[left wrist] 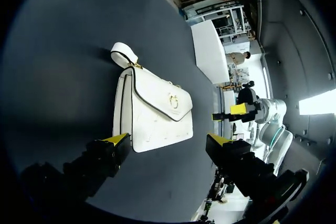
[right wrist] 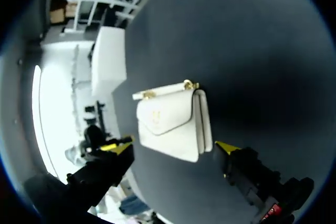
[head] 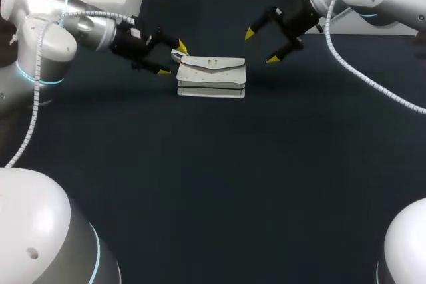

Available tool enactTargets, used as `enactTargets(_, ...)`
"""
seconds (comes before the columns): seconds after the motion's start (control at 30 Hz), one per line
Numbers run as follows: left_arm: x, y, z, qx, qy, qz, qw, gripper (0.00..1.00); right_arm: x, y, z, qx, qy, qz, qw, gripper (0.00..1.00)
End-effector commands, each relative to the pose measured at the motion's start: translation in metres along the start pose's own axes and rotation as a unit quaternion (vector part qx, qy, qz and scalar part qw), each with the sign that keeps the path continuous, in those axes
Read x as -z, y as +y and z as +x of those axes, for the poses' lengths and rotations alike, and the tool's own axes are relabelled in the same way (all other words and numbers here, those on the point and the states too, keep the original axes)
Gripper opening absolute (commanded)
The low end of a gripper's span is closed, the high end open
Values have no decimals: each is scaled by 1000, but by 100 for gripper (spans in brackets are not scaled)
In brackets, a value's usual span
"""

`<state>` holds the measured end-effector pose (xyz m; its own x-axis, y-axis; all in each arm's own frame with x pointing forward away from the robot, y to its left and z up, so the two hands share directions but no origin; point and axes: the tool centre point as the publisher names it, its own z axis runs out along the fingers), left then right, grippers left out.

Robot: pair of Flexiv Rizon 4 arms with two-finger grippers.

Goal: Pick up the bag, open it, inspect its contents, close it, and place it on the opposite side

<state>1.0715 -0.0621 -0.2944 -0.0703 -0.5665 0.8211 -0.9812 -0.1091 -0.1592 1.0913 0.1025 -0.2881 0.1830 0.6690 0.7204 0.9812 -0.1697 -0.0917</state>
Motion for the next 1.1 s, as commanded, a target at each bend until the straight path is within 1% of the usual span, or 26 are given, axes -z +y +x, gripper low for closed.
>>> enactTargets(0.03,-5,-15,-4,-29,84,-38,995,100,-4,7,-6,4,17,15,1000,100)
enactTargets(0.37,-5,-15,-4,-29,84,-38,995,100,-4,7,-6,4,17,15,1000,100)
enactTargets(0.43,-12,-10,-6,-28,87,-36,995,100,-4,7,-6,4,17,15,1000,100)
enactTargets(0.5,-18,-9,-7,-22,84,-32,996,100,-11,11,-9,-1,31,26,999,100)
enactTargets(0.53,-18,-10,-7,-16,87,-39,995,100,-14,13,-11,-2,35,26,999,100)
enactTargets(0.63,-19,-11,-9,4,84,-35,996,100,-23,19,-18,-14,51,36,998,100)
enactTargets(0.67,-18,-13,-9,16,84,-30,996,100,-25,21,-20,-14,61,45,997,100)
enactTargets(0.77,-16,-17,-13,40,80,-22,996,100,-31,24,-25,-10,74,59,995,100)
enactTargets(0.9,-16,-19,-16,49,77,-21,996,100,-34,26,-28,0,97,77,992,100)
enactTargets(0.97,-19,-20,-18,50,75,-23,996,100,-36,28,-29,0,96,82,992,100)
enactTargets(1.1,-26,-26,-24,63,80,-26,994,100,-44,30,-33,6,103,110,989,100)
